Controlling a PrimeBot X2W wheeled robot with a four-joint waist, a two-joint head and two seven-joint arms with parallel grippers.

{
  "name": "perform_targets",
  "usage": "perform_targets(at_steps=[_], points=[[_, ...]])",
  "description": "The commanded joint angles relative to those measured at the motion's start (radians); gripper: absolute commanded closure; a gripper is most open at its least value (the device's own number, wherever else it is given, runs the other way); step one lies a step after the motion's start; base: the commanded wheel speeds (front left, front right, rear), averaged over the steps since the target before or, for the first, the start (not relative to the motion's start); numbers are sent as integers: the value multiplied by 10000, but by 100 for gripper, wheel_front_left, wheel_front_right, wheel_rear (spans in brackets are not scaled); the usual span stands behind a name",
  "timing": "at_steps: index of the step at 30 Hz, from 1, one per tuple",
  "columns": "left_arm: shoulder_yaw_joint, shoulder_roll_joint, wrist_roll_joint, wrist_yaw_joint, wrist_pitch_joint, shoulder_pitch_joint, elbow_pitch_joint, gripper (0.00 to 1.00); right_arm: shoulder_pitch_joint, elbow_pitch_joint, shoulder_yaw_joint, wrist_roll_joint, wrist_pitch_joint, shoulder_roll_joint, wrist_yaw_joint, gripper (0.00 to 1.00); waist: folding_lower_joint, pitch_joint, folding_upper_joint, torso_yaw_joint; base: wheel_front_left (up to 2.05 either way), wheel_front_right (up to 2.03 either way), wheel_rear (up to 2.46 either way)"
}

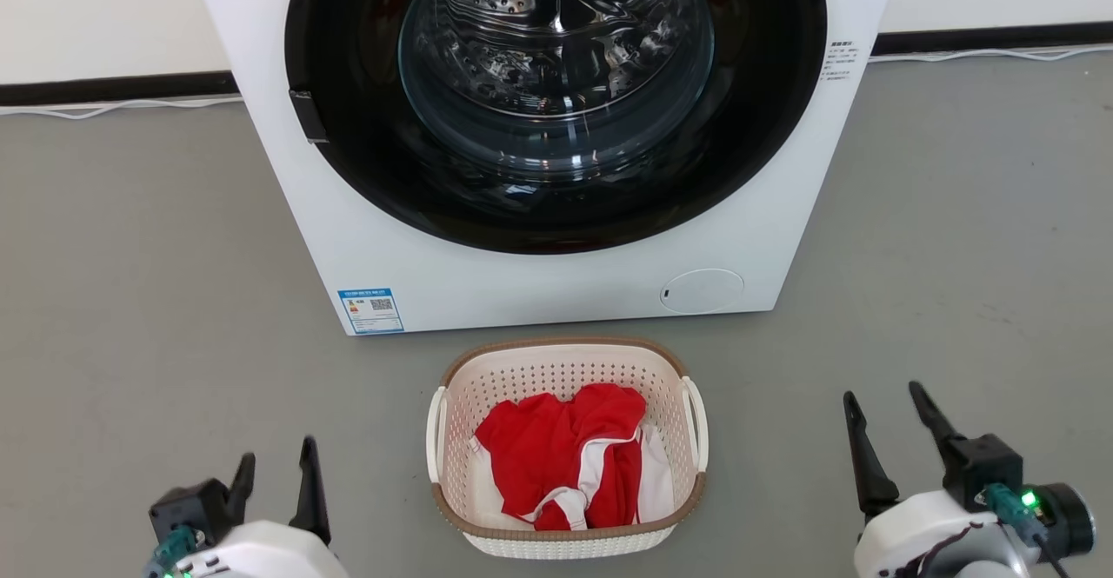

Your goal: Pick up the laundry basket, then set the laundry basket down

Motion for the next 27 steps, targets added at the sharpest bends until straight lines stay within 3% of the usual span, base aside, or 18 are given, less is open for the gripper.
perform_targets(at_steps=[1,12,16,27], points=[[-2,-15,5,4,18,49,87,100,-3,101,-1,12,15,29,-6,100,0,-7,-1,6,0,0,0],[83,-180,-683,-101,273,280,322,100,156,399,-85,917,314,154,-8,100,23,-50,-1,25,0,0,0],[131,-200,-1067,-164,379,273,227,100,185,288,-41,1483,397,153,-5,100,3,-44,-1,37,0,0,0],[279,-255,-2118,-336,683,232,-34,100,214,7,24,3000,660,148,1,100,1,-64,-1,69,0,0,0]])
